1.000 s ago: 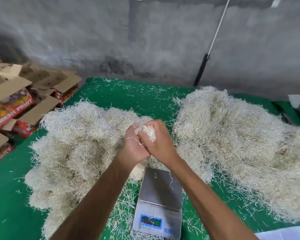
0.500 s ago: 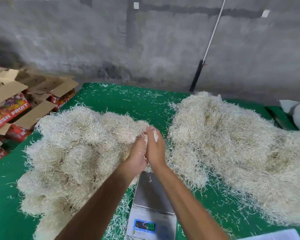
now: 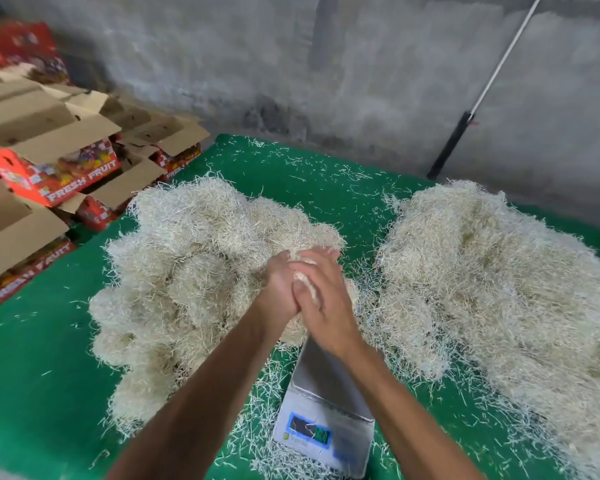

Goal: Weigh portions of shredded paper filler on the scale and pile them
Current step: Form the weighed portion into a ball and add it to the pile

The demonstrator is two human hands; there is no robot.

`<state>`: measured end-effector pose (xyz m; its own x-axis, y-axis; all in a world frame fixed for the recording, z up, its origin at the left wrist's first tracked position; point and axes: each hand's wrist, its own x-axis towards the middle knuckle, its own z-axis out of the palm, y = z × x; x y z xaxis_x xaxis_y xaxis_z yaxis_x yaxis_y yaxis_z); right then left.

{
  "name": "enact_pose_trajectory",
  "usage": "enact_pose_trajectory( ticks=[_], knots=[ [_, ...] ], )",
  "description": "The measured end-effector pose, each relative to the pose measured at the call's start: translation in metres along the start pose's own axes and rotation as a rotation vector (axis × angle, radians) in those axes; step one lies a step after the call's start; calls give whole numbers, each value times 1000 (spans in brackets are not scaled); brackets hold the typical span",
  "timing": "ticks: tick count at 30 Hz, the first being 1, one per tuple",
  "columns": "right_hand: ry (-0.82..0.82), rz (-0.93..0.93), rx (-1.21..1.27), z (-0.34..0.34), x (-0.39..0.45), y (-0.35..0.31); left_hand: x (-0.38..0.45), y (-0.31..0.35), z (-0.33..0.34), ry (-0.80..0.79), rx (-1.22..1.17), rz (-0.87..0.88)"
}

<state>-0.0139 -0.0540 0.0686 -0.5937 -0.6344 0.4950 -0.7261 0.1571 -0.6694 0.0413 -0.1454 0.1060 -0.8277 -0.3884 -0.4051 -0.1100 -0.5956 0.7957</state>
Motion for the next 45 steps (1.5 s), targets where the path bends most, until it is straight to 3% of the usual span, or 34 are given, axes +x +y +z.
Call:
enact_pose_trajectory(
  ticks=[1, 3, 5, 8, 11, 13, 16, 18, 22, 26, 29, 39, 45],
  knots=[
    [16, 24, 29, 6, 3, -3, 4, -6, -1, 15, 25, -18],
    [67, 132, 97, 6, 15, 1, 16, -19, 6, -43, -159, -97],
    [56, 150, 55, -2, 22, 12, 24, -12, 13, 19, -247, -169],
    [-83, 182, 1, -3, 21, 24, 43, 13, 1, 128, -284, -182],
    [-263, 345, 92, 4, 35, 34, 63, 33, -18, 108, -300, -162],
    [-258, 461, 127, 10, 55, 41, 74, 41, -31, 127, -232, 36],
    [-114, 468, 130, 28, 88, 55, 85, 53, -50, 198, 162, 317],
    [-50, 464, 134, 41, 107, 63, 93, 56, -64, 276, 174, 439],
    [-265, 548, 81, 53, 115, 83, 101, 56, -72, 351, 75, 550],
    [-268, 587, 133, 42, 86, 104, 102, 40, -65, 405, 329, 646],
    [-252, 635, 143, 22, 63, 114, 98, 24, -49, 323, 551, 641],
    [81, 776, 57, -78, -37, 178, 129, -85, 64, -83, 775, 444],
    [49, 806, -145, -113, -70, 235, 174, -142, 136, -235, 921, 316]
  ],
)
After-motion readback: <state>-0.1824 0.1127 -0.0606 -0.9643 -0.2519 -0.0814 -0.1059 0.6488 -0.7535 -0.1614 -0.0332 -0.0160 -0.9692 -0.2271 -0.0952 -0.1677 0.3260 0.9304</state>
